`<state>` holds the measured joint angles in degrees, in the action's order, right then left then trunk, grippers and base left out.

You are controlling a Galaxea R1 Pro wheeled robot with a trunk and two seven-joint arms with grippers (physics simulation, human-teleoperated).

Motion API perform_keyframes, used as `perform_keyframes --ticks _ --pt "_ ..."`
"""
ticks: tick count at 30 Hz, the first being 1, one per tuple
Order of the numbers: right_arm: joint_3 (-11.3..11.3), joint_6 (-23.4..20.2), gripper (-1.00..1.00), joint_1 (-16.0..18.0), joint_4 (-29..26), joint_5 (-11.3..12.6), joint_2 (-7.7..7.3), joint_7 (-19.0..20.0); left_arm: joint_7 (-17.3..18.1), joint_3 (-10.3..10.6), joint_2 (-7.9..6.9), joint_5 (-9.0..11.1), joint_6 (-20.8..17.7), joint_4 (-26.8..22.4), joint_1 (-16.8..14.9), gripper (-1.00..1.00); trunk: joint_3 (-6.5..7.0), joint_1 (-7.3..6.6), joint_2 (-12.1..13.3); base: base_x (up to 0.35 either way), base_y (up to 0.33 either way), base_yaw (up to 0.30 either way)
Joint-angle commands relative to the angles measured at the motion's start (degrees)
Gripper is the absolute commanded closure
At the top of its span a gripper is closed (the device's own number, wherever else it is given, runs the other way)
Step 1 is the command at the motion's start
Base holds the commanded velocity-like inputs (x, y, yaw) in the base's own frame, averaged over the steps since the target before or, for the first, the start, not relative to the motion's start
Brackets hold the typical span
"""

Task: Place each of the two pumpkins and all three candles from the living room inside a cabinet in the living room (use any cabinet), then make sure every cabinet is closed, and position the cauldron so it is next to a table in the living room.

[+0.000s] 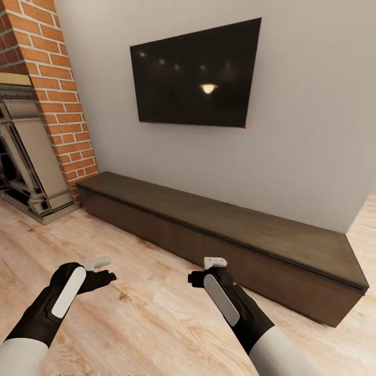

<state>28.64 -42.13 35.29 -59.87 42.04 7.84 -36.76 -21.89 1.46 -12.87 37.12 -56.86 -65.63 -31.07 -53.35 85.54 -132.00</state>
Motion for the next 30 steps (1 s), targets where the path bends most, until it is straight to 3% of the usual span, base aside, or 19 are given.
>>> perform_keyframes --ticks 1,23,30 --pt "0.10 -0.05 -1.00 0.04 -0.07 0.58 -0.02 -0.59 -0.60 0.14 -0.05 0.58 -0.09 -0.03 -0.04 -1.00 0.12 -0.24 0.39 0.000 0.000 0.290" --pt "0.10 -0.04 -1.00 0.04 -0.16 0.59 -0.02 -0.59 -0.56 0.17 -0.05 0.49 -0.02 -0.08 -0.04 -1.00 4.07 -5.07 9.21 0.000 0.000 0.290" --pt "0.10 -0.05 -1.00 0.04 -0.16 0.59 -0.02 -0.59 -0.57 0.21 -0.08 0.49 0.00 -0.07 -0.04 -1.00 4.25 -5.29 9.61 0.000 0.000 0.290"
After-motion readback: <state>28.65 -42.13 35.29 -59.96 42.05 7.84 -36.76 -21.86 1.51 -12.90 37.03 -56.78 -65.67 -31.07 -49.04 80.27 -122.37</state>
